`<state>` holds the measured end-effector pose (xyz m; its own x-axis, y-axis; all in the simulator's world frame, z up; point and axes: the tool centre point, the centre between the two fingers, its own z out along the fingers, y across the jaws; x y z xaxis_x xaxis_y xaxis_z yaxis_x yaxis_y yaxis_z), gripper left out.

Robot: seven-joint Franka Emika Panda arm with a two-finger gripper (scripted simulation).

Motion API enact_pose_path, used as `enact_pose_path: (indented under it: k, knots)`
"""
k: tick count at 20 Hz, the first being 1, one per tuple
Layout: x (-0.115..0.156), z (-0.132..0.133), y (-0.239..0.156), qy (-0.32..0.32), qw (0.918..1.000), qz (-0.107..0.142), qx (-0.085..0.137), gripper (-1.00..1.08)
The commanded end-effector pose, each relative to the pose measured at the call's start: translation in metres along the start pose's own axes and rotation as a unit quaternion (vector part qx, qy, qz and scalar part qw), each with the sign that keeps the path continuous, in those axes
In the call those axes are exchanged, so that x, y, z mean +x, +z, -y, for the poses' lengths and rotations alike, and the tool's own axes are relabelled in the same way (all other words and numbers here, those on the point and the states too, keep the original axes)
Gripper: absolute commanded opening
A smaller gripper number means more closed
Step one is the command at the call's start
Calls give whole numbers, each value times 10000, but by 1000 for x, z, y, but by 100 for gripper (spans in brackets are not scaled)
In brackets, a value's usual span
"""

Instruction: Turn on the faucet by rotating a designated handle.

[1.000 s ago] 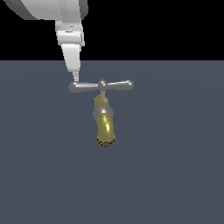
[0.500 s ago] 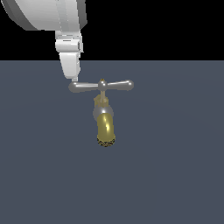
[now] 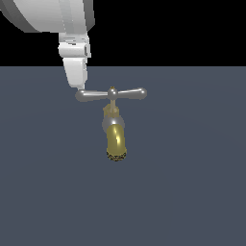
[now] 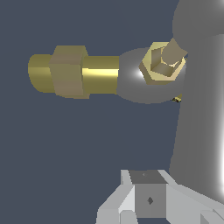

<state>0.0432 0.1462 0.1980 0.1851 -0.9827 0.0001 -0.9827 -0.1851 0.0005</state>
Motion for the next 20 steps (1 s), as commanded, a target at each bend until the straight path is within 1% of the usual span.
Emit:
enact_pose_path:
  k: [1, 20]
  knots:
    - [-1, -7, 0, 0, 10000, 0, 0, -100]
    - [-7, -66, 0, 3, 10000, 0, 2, -100]
